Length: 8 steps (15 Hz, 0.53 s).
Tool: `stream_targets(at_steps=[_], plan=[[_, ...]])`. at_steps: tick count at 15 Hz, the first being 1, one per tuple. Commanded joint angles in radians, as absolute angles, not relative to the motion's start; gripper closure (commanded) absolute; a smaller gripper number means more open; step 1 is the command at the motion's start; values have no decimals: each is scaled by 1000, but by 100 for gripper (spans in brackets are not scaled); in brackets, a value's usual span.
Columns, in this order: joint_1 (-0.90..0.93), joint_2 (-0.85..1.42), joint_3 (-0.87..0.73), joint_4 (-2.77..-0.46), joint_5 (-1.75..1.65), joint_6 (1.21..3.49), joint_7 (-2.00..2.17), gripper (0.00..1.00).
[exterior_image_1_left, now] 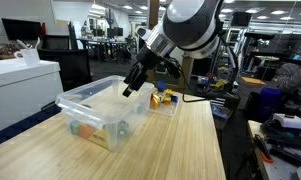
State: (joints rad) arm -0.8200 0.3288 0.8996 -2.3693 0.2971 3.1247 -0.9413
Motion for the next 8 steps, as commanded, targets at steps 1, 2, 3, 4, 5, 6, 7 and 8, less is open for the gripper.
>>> stream_targets(at_steps=[1,2,3,4,5,6,7,8], plan=[[-735,341,828,-2329,273,3130,-919,0],[-605,272,687,-2326,265,3093,-840,0],[-534,251,600,-2326,241,3079,-783,0],[-446,231,490,-2324,166,3062,-679,0],[-352,232,381,-2300,88,3033,-580,0],[-279,244,300,-2273,20,3009,-505,0],[-187,265,201,-2228,-67,2966,-408,0],[-115,290,133,-2182,-134,2930,-331,0]])
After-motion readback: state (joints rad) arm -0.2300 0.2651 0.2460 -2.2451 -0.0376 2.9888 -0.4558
